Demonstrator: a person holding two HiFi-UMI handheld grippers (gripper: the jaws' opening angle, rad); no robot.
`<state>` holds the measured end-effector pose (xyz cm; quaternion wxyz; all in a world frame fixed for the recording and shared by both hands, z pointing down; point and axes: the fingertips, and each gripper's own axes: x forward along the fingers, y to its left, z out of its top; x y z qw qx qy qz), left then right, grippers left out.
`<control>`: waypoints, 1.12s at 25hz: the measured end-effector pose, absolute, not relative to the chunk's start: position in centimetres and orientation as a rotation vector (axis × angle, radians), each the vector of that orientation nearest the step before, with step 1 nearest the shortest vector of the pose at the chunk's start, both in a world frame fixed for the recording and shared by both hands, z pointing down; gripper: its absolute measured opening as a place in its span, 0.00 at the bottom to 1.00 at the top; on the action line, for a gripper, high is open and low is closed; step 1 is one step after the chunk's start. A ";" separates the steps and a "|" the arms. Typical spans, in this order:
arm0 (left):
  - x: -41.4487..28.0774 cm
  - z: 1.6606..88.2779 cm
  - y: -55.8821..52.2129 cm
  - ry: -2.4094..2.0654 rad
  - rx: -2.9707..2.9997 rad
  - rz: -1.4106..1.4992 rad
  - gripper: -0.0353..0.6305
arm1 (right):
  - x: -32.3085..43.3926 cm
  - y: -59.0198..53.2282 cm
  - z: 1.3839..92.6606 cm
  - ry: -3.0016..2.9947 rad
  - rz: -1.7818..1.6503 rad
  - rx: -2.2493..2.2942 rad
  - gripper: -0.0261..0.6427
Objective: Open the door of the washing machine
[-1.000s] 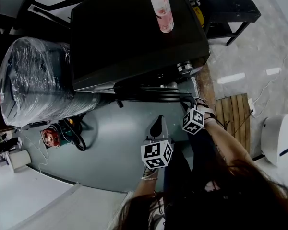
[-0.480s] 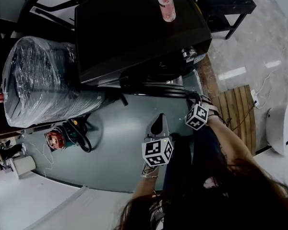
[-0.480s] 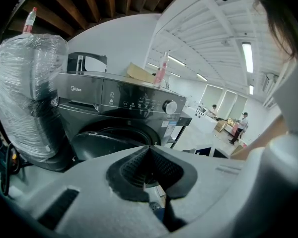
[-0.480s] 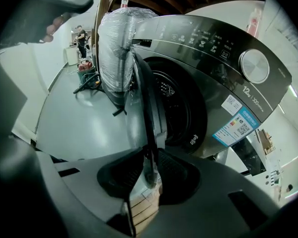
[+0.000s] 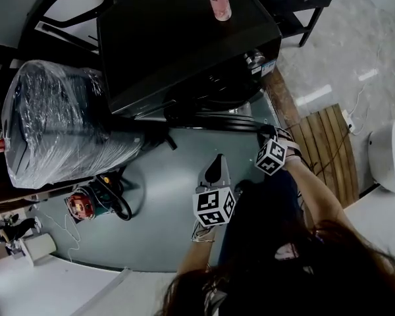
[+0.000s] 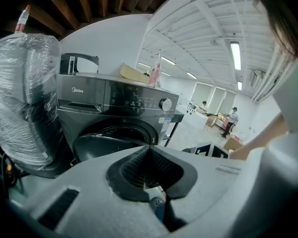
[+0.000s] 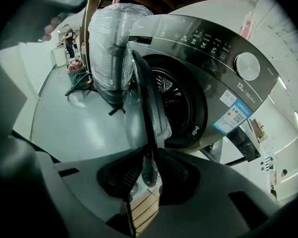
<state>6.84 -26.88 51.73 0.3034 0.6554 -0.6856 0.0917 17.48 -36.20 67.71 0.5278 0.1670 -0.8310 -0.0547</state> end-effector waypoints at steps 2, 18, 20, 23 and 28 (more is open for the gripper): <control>6.7 51.9 -26.3 -1.805 1.759 0.242 0.07 | 17.5 -35.5 67.8 -1.984 -0.127 0.420 0.16; 8.0 53.6 -20.4 -1.788 1.740 0.225 0.07 | 17.8 -29.9 68.1 -1.979 -0.063 0.486 0.15; 8.1 53.7 -20.1 -1.806 1.716 0.211 0.07 | 17.8 -29.3 68.1 -1.985 -0.053 0.478 0.15; 8.5 53.7 -19.2 -1.829 1.684 0.201 0.07 | 17.8 -28.2 68.2 -1.993 -0.038 0.455 0.15; 9.4 54.3 -17.7 -1.864 1.636 0.197 0.07 | 17.7 -26.8 68.4 -2.022 -0.020 0.422 0.14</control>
